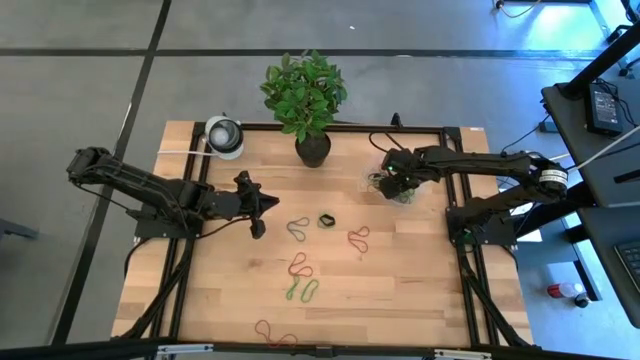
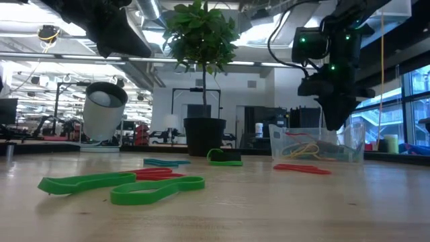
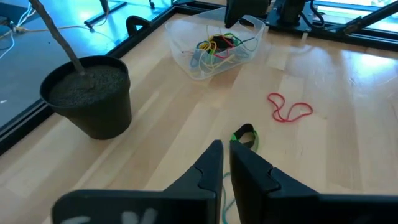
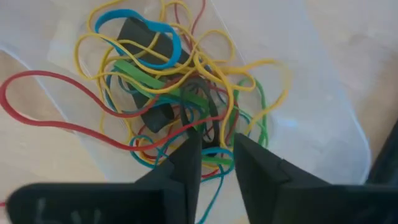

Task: Pick and place rubber bands into bin
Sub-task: Put the blue rubber band into the bin

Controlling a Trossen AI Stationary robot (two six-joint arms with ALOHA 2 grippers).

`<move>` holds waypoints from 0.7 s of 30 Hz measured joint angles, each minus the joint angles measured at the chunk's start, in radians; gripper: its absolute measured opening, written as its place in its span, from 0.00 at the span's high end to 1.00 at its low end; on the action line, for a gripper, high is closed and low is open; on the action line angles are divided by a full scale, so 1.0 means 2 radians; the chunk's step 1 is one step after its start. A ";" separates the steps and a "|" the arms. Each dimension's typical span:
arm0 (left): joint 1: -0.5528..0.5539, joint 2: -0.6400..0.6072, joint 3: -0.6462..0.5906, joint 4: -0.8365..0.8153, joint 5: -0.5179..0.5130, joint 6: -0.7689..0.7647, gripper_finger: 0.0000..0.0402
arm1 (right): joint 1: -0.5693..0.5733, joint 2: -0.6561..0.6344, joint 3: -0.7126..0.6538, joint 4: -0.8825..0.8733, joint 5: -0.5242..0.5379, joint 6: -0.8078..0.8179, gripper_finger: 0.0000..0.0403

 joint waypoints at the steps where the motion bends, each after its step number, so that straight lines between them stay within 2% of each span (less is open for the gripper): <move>1: 0.000 0.000 0.000 0.000 0.000 0.000 0.93 | 0.000 0.000 0.003 -0.006 0.000 0.001 0.76; 6: 0.000 0.000 0.000 0.000 0.003 0.000 0.89 | 0.000 0.000 0.042 -0.045 0.000 0.001 0.69; 9: 0.000 0.000 0.000 -0.001 0.029 0.011 0.89 | 0.018 0.000 0.077 -0.066 0.004 0.014 0.70; 12: 0.000 0.004 0.006 -0.001 0.054 0.018 0.91 | 0.058 0.000 0.106 -0.067 0.013 0.039 0.75; 16: 0.000 0.020 0.021 -0.014 0.057 0.020 0.94 | 0.133 -0.001 0.116 -0.045 0.027 0.081 0.86; 19: 0.006 0.046 0.035 -0.023 0.066 0.036 0.95 | 0.200 0.000 0.112 -0.033 0.026 0.144 0.96; 21: 0.017 0.071 0.049 -0.032 0.088 0.041 0.95 | 0.248 0.000 0.110 -0.019 0.032 0.187 0.98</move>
